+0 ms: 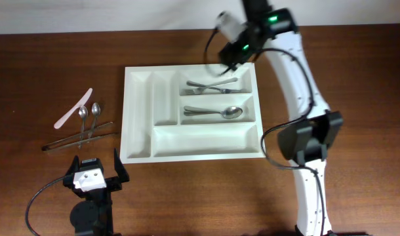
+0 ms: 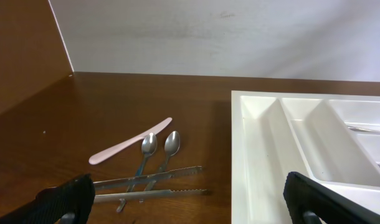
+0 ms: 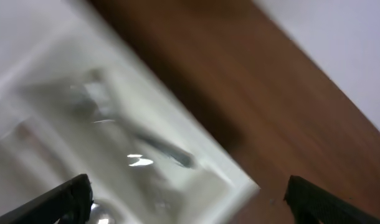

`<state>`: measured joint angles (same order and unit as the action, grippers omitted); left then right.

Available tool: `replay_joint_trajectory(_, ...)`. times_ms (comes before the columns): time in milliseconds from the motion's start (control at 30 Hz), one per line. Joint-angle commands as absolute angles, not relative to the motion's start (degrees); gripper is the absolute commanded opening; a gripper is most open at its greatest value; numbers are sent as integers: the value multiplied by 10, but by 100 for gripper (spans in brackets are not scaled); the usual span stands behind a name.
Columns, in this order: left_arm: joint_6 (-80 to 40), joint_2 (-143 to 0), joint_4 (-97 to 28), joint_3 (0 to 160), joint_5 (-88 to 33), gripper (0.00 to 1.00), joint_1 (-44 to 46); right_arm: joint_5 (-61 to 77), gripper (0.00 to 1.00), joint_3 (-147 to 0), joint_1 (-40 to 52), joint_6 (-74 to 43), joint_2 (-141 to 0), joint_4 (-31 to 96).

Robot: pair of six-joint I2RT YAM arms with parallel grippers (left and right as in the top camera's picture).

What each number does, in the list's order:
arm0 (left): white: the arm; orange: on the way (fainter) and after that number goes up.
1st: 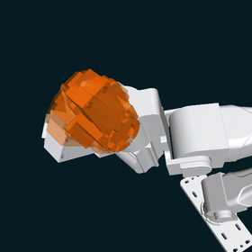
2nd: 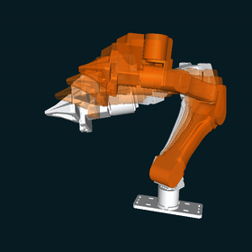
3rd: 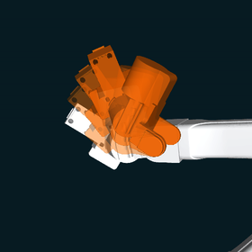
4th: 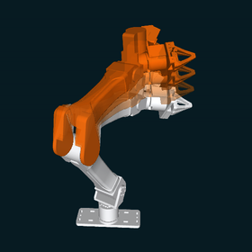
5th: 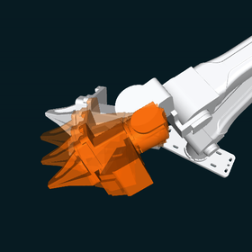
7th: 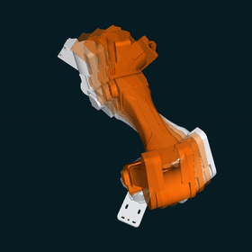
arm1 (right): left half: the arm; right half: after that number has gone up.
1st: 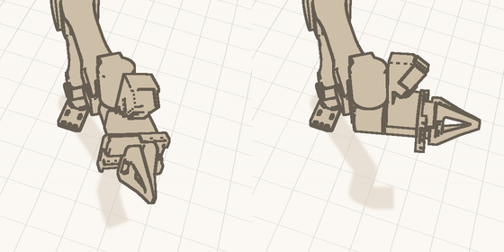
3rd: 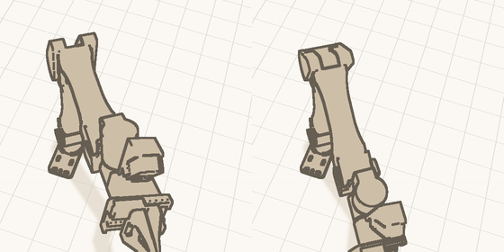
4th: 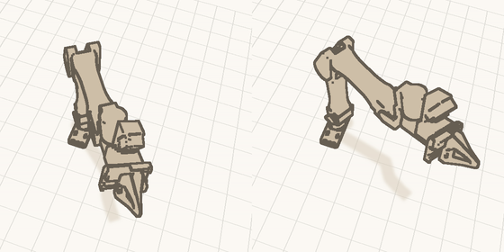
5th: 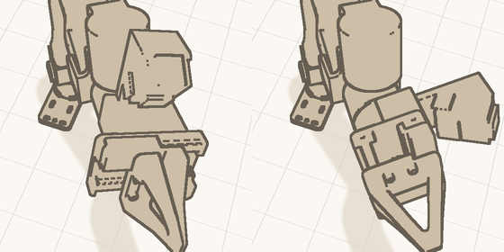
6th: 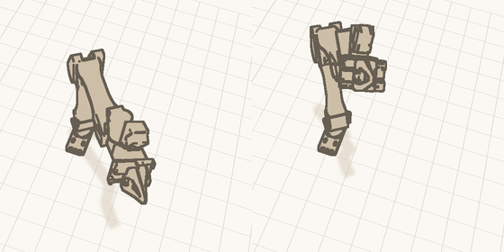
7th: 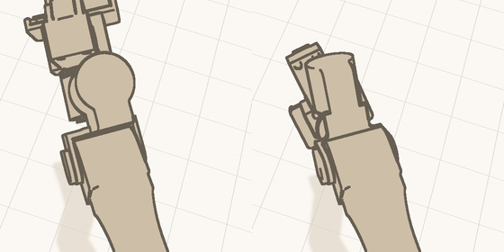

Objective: Pack container

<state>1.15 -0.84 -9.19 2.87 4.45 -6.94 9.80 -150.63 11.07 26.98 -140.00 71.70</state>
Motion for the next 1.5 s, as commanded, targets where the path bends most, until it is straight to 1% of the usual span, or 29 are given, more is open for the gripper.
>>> replay_joint_trajectory(0,22,-8,-91,26,38,99,-73,50,99,-1514,52,111,-1399,718)
replay_joint_trajectory(133,22,-8,-91,26,38,99,-73,50,99,-1512,-1,4,-1399,719)
replay_joint_trajectory(367,22,-8,-91,26,38,99,-73,33,99,-1512,-46,-95,-1399,730)
replay_joint_trajectory(567,22,-8,-91,26,38,99,-73,-41,99,-1509,-45,-99,-1400,735)
replay_joint_trajectory(1033,23,-8,-91,26,38,99,-73,-41,99,-1504,-45,-99,-1400,735)
replay_joint_trajectory(1167,44,-8,-81,26,97,99,-73,-41,99,-1504,-45,-99,-1400,735)
replay_joint_trajectory(1233,44,-8,-40,26,102,99,-73,-41,99,-1504,-45,-99,-1400,735)
replay_joint_trajectory(1333,44,-8,66,28,91,99,-73,-41,99,-1504,-45,-99,-1400,735)
replay_joint_trajectory(1400,44,-8,104,42,132,99,-73,-41,99,-1504,-45,-99,-1400,735)
replay_joint_trajectory(1467,44,-14,107,71,171,99,-73,-41,99,-1504,-45,-99,-1400,735)
